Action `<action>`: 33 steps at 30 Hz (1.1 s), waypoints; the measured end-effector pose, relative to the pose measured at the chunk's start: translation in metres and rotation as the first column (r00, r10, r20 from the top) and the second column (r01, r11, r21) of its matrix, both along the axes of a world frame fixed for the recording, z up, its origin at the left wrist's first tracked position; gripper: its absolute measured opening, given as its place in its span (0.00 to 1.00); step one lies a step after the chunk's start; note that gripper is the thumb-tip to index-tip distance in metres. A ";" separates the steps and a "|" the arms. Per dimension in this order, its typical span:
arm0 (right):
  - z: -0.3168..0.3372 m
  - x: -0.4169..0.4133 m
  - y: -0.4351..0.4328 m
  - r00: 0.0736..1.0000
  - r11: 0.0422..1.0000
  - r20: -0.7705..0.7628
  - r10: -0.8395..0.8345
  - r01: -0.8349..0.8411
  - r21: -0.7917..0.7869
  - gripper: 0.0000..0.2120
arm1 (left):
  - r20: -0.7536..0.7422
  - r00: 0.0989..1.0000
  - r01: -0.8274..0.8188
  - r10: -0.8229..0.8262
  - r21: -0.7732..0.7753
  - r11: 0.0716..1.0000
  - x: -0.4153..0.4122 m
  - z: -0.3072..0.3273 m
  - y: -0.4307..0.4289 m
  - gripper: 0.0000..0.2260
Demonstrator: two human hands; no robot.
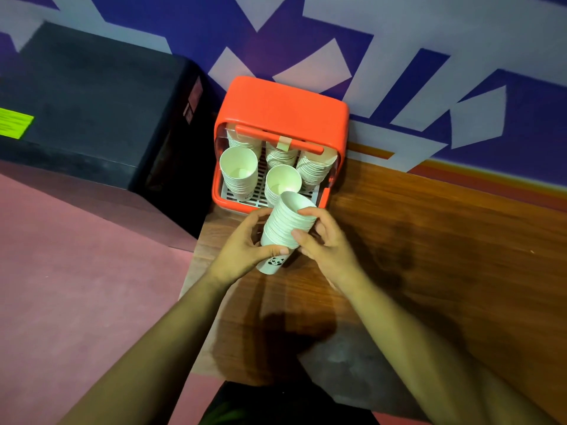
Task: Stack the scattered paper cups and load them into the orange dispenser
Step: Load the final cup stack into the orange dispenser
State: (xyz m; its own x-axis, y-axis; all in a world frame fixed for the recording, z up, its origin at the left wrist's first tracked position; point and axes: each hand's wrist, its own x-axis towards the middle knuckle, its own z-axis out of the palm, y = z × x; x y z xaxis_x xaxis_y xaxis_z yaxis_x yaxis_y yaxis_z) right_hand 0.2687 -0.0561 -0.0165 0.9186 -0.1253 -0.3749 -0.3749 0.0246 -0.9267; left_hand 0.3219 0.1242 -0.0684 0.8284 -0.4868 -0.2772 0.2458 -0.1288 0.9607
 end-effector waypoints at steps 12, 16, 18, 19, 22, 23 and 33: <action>-0.004 -0.010 -0.019 0.991 0.991 -0.034 -0.131 0.131 0.014 0.29 | -0.194 0.980 -0.062 0.043 -0.093 0.994 0.005 -0.005 -0.007 0.22; 0.005 -0.001 -0.038 0.974 0.960 0.114 -0.198 0.216 -0.180 0.31 | 0.096 0.943 -0.332 0.319 0.213 0.919 0.021 -0.013 -0.012 0.20; 0.007 0.005 -0.043 0.967 0.929 0.163 -0.197 0.237 -0.284 0.33 | 0.218 0.922 -0.375 0.320 0.299 0.877 0.027 -0.017 -0.017 0.25; 0.006 0.009 -0.044 0.967 0.910 0.175 -0.187 0.237 -0.341 0.34 | 0.252 0.922 -0.369 0.295 0.334 0.867 0.031 -0.020 -0.021 0.28; -0.005 0.020 -0.041 0.963 0.858 0.221 -0.152 0.239 -0.454 0.34 | 0.331 0.921 -0.334 0.206 0.400 0.853 0.039 -0.027 -0.037 0.32; -0.011 0.023 -0.040 0.960 0.837 0.246 -0.136 0.245 -0.490 0.34 | 0.338 0.918 -0.338 0.207 0.395 0.854 0.042 -0.028 -0.042 0.33; -0.039 0.047 -0.032 0.946 0.754 0.318 -0.057 0.250 -0.607 0.29 | 0.367 0.879 -0.441 0.304 0.386 0.810 0.057 -0.040 -0.067 0.32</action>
